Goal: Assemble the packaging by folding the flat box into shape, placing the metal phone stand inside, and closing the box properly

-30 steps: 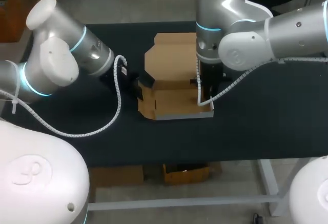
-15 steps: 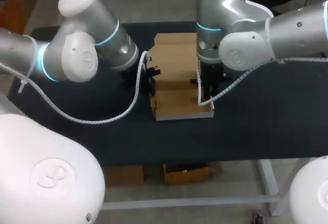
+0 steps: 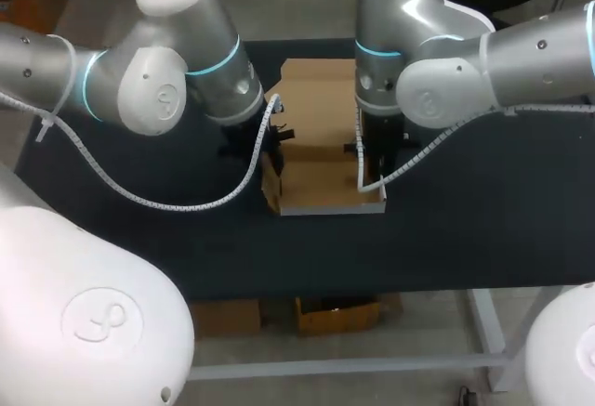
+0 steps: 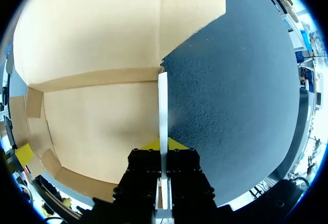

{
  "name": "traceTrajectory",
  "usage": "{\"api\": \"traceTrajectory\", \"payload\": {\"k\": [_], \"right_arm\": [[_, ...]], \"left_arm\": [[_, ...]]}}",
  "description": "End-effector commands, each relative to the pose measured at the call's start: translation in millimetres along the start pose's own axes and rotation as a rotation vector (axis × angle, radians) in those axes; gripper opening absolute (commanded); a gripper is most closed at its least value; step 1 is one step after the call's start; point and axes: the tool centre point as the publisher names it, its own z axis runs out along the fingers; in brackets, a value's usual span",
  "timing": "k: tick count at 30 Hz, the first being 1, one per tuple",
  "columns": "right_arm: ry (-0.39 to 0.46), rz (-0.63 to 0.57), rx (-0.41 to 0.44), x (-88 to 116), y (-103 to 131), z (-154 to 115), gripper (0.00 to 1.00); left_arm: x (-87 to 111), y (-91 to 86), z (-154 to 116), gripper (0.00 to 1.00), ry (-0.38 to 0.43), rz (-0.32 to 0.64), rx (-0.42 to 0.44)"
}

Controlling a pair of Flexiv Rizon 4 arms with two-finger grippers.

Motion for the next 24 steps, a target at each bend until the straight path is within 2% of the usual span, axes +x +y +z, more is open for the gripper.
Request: {"api": "traceTrajectory", "payload": {"k": [1,7,10,13,24], "right_arm": [[-0.003,0.0,0.003,1,1,1,0.0],[-0.003,0.0,0.003,1,1,1,0.0],[-0.003,0.0,0.003,1,1,1,0.0],[-0.003,0.0,0.003,1,1,1,0.0],[-0.003,0.0,0.003,1,1,1,0.0]], "left_arm": [[-20.9,-1.3,-13,0.29,0.08,-0.001,-0.019],[-47.4,-9.2,-19,0.29,0.168,-0.008,-0.043],[-58.1,-12.3,-19,0.24,0.209,-0.016,-0.055],[-67.5,-14.7,-18,0.24,0.241,-0.016,-0.066],[-79.5,-20.3,0,0.17,0.322,0.005,-0.097]]}}
